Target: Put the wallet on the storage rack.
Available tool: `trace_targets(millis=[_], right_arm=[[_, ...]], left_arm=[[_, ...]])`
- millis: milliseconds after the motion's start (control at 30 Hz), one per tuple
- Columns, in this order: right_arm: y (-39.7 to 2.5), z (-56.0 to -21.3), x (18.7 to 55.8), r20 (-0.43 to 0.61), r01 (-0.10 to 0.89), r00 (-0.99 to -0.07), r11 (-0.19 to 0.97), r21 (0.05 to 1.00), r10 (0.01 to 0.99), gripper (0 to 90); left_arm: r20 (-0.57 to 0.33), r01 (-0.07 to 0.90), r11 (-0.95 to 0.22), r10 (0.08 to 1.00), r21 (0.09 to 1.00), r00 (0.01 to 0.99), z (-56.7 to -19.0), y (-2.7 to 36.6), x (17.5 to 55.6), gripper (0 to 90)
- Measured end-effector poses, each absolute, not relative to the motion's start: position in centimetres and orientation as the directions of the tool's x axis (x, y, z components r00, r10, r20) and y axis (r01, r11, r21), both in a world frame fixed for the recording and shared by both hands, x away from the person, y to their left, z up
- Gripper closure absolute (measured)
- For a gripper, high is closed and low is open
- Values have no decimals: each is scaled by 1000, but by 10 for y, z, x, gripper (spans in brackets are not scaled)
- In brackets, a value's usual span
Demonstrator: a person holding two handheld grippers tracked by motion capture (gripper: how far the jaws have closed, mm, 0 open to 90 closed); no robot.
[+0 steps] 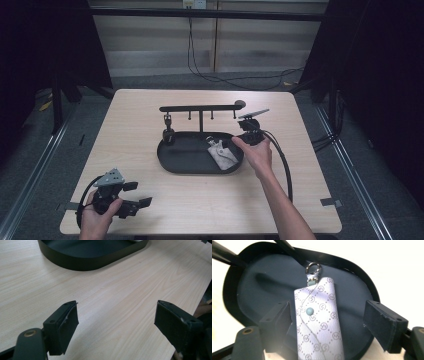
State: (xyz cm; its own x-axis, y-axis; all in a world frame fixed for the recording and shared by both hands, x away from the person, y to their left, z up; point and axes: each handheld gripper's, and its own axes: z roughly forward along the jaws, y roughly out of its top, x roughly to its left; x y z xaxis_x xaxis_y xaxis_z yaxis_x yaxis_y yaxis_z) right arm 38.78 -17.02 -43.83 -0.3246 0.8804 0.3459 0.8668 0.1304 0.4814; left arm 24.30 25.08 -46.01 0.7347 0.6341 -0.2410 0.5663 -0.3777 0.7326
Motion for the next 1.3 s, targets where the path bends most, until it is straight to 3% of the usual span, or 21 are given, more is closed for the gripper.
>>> trace_targets(millis=[267,1300], right_arm=[[-187,-435,373,327,839,-349,137,527,878,140],[-238,-434,281,239,736,-404,158,659,883,170]], left_arm=[[-245,572,-376,637,729,731,-461,251,245,188],[-248,590,-355,664,725,705,-463,252,245,192]])
